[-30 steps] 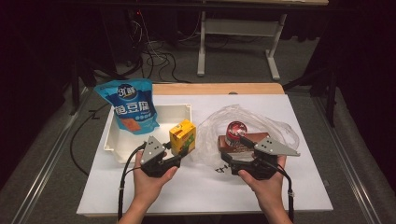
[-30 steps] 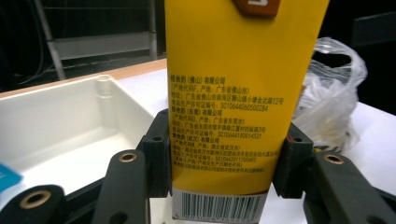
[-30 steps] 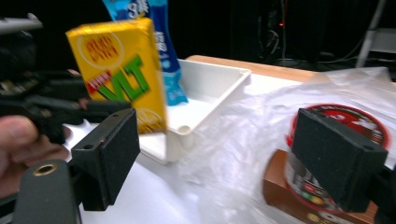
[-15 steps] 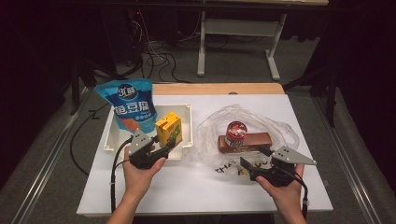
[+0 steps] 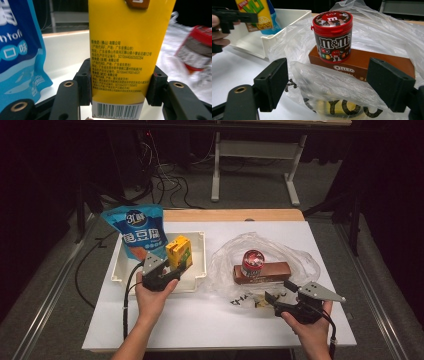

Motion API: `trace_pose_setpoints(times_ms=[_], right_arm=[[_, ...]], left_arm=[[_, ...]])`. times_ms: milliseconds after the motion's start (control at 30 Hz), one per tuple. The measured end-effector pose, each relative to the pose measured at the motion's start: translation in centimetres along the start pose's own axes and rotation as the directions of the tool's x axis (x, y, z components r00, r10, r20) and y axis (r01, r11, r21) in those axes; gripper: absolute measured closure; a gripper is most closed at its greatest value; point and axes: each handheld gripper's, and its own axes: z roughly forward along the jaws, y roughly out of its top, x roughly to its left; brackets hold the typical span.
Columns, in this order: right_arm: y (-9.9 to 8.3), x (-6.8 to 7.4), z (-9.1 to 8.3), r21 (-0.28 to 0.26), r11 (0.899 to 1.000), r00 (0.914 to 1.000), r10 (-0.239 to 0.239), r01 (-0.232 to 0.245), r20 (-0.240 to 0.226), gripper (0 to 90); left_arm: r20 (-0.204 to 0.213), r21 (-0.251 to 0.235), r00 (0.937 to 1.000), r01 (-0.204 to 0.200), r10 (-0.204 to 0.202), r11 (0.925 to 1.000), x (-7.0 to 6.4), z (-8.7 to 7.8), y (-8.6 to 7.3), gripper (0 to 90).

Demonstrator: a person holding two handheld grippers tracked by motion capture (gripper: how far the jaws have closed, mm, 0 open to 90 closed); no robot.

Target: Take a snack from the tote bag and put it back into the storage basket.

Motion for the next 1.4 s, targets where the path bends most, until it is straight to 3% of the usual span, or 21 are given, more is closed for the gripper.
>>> trace_pose_setpoints(times_ms=[67, 167, 400, 500, 633, 867, 1100, 1267, 1333, 1400], right_arm=[[-0.1, 0.0, 0.0, 0.005, 1.0, 1.0, -0.001, 0.001, 0.003, 19.4], [-0.3, -0.1, 0.0, 0.011, 1.0, 1.0, -0.003, 0.003, 0.003, 19.6], [-0.4, -0.3, 0.0, 0.008, 1.0, 0.9999, 0.006, -0.006, 0.013, 20.6], [-0.5, -0.4, 0.0, 0.009, 1.0, 0.9998, 0.008, -0.008, 0.018, 20.9], [-0.7, -0.7, 0.0, 0.01, 1.0, 0.9997, 0.011, -0.011, 0.02, 21.1], [-0.8, -0.8, 0.0, 0.008, 1.0, 0.9996, 0.013, -0.014, 0.025, 21.6], [-0.9, -0.7, 0.2, 0.015, 1.0, 0.9996, 0.014, -0.014, 0.026, 21.7], [-1.0, -0.5, 0.1, 0.015, 1.0, 0.9996, 0.008, -0.009, 0.026, 21.8], [-1.0, -0.4, 0.1, 0.019, 1.0, 0.9996, 0.013, -0.013, 0.027, 21.9], [-1.1, -0.4, 0.2, 0.021, 1.0, 0.9996, 0.008, -0.008, 0.027, 21.9]], left_arm=[[-0.005, 0.015, 0.9999, 0.01, -0.01, 0.9998, 0.2, 0.8, -0.4, 50.8], [-0.02, 0.035, 0.9996, -0.02, 0.02, 0.9992, 0.3, 1.9, -1.0, 50.7], [-0.061, 0.06, 0.9977, -0.025, 0.029, 0.9979, 0.9, 4.5, -2.0, 50.6], [-0.085, 0.061, 0.9963, 0.016, -0.011, 0.998, 1.4, 5.4, -2.0, 50.7], [-0.148, 0.101, 0.9882, 0.052, -0.037, 0.9935, 2.0, 6.3, -2.1, 50.6], [-0.174, 0.179, 0.984, -0.006, 0.038, 0.9839, 1.7, 7.0, -3.0, 50.4], [-0.178, 0.199, 0.9826, -0.015, 0.052, 0.98, 1.8, 7.0, -3.4, 49.4], [-0.166, 0.236, 0.9811, -0.058, 0.099, 0.9701, 1.8, 6.6, -3.8, 48.3], [-0.185, 0.247, 0.9782, -0.047, 0.095, 0.968, 1.8, 6.6, -3.9, 47.8], [-0.205, 0.288, 0.9759, -0.014, 0.076, 0.9576, 1.9, 6.5, -4.1, 47.1]])
